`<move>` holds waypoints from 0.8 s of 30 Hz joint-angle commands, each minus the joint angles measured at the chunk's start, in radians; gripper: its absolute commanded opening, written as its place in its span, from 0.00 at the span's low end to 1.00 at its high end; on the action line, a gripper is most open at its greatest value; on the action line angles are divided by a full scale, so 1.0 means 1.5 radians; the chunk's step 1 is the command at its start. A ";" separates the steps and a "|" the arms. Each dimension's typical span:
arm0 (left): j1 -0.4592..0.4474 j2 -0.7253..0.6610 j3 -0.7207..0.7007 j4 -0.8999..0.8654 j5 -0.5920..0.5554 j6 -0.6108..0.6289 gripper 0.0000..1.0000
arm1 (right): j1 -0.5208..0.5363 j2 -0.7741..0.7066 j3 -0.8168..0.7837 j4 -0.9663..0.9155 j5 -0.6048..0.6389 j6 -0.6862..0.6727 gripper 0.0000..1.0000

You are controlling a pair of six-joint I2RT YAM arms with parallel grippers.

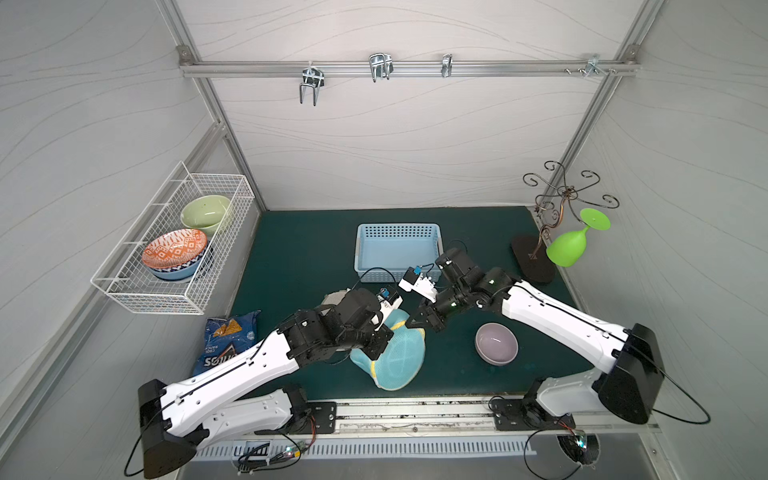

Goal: Turn the laundry bag inside out
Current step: Zip the zipper on the laundry bag.

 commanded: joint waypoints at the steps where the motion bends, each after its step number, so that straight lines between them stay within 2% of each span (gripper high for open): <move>1: -0.002 -0.042 -0.002 0.032 -0.080 -0.055 0.00 | -0.014 -0.030 -0.036 0.044 0.028 0.066 0.00; 6: -0.001 -0.175 -0.045 0.064 -0.143 -0.118 0.00 | -0.077 -0.066 -0.150 0.133 0.042 0.147 0.00; 10: -0.001 -0.281 -0.086 0.068 -0.195 -0.182 0.00 | -0.109 -0.104 -0.216 0.155 0.109 0.193 0.00; 12: -0.001 -0.328 -0.119 0.089 -0.174 -0.185 0.00 | -0.123 -0.122 -0.233 0.168 0.077 0.186 0.00; 14: -0.001 -0.306 -0.112 0.058 -0.135 -0.180 0.00 | -0.097 -0.125 -0.194 0.133 0.041 0.146 0.00; 17: -0.001 -0.234 -0.088 0.028 -0.078 -0.169 0.39 | -0.050 -0.101 -0.106 0.062 0.036 0.089 0.00; 19: -0.002 -0.217 -0.069 0.010 -0.075 -0.155 0.49 | -0.035 -0.078 -0.057 0.008 0.030 0.053 0.00; 21: -0.002 -0.220 -0.043 -0.010 -0.094 -0.130 0.57 | -0.013 -0.060 -0.019 -0.033 0.062 0.032 0.00; 24: -0.002 -0.215 -0.009 -0.031 -0.102 -0.082 0.60 | 0.023 -0.042 0.017 -0.075 0.065 -0.008 0.00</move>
